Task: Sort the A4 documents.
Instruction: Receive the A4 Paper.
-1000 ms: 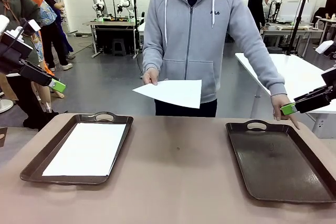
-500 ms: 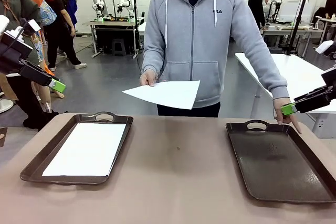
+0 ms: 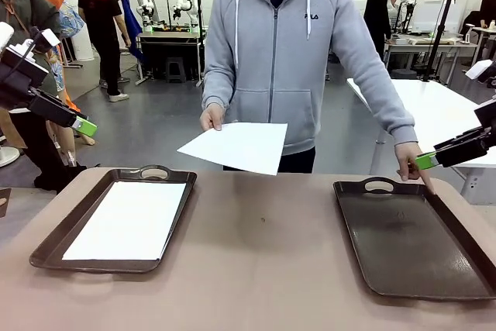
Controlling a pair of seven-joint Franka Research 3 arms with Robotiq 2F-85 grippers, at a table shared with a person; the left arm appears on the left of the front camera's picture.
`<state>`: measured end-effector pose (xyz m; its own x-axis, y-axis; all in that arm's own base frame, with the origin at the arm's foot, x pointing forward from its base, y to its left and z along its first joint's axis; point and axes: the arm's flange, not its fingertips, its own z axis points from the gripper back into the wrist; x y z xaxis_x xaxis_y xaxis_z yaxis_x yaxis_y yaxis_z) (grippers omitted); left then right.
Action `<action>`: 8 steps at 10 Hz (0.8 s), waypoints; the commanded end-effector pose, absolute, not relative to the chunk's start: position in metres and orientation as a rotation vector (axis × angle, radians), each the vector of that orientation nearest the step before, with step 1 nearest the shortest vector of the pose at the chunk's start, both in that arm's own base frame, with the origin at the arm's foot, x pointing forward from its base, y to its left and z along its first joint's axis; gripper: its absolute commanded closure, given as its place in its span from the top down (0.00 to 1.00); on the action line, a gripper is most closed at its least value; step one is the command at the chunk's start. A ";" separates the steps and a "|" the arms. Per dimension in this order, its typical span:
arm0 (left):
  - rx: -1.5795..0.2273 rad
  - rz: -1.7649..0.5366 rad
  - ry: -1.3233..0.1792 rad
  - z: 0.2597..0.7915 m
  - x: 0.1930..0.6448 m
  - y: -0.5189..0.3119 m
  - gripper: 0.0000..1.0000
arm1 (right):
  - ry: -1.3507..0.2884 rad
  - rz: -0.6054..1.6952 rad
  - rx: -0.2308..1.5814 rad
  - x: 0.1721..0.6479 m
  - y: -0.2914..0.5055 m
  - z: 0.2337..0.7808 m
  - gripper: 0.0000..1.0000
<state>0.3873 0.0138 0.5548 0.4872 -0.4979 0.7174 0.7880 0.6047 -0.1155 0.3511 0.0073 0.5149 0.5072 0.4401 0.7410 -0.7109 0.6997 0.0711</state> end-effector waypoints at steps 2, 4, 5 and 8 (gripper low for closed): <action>-0.459 -0.822 -0.695 0.554 0.386 0.014 1.00 | -0.765 0.720 0.413 0.352 0.007 0.513 1.00; -0.459 -0.822 -0.695 0.554 0.386 0.014 1.00 | -0.765 0.720 0.413 0.352 0.007 0.513 1.00; -0.459 -0.822 -0.695 0.554 0.386 0.014 1.00 | -0.764 0.716 0.394 0.351 0.007 0.515 1.00; -0.459 -0.822 -0.695 0.554 0.386 0.014 1.00 | -0.540 0.547 0.718 0.402 0.032 0.488 1.00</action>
